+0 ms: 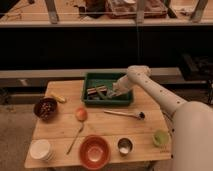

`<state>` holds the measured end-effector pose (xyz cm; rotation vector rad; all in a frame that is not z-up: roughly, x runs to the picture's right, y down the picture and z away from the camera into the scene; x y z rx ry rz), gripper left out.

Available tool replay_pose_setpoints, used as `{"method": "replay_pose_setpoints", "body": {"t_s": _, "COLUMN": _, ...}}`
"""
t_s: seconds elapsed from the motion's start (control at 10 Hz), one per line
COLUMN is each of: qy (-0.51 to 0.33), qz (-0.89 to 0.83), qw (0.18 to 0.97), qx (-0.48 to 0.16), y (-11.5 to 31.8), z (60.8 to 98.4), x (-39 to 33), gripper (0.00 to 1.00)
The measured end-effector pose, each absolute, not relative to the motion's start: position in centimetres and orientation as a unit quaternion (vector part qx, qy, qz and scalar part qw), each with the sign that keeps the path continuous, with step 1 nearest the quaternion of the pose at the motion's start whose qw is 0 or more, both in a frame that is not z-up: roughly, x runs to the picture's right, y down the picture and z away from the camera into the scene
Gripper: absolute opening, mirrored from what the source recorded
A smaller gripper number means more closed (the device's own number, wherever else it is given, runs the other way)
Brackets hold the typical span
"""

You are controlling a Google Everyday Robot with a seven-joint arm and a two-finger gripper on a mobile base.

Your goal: Wipe tray with towel

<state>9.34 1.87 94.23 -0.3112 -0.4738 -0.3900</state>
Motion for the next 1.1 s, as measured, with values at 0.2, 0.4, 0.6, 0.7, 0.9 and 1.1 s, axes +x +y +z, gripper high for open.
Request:
{"method": "replay_pose_setpoints", "body": {"t_s": 0.2, "qy": -0.210, "qz": -0.201, "qw": 0.944, "qx": -0.158, "y": 2.2, "z": 93.3, "x": 11.0, "gripper": 0.00}}
{"method": "replay_pose_setpoints", "body": {"t_s": 0.4, "qy": -0.174, "qz": -0.199, "qw": 0.952, "qx": -0.153, "y": 0.9, "z": 93.5, "x": 13.8, "gripper": 0.00}}
{"method": "replay_pose_setpoints", "body": {"t_s": 0.6, "qy": -0.151, "qz": -0.203, "qw": 0.956, "qx": -0.149, "y": -1.8, "z": 95.2, "x": 14.9, "gripper": 0.00}}
{"method": "replay_pose_setpoints", "body": {"t_s": 0.7, "qy": -0.142, "qz": -0.205, "qw": 0.957, "qx": -0.146, "y": -3.4, "z": 96.5, "x": 15.3, "gripper": 0.00}}
{"method": "replay_pose_setpoints", "body": {"t_s": 0.9, "qy": -0.136, "qz": -0.211, "qw": 0.957, "qx": -0.141, "y": -6.0, "z": 98.9, "x": 15.0, "gripper": 0.00}}
{"method": "replay_pose_setpoints", "body": {"t_s": 1.1, "qy": -0.158, "qz": -0.209, "qw": 0.955, "qx": -0.140, "y": -7.2, "z": 101.1, "x": 12.6, "gripper": 0.00}}
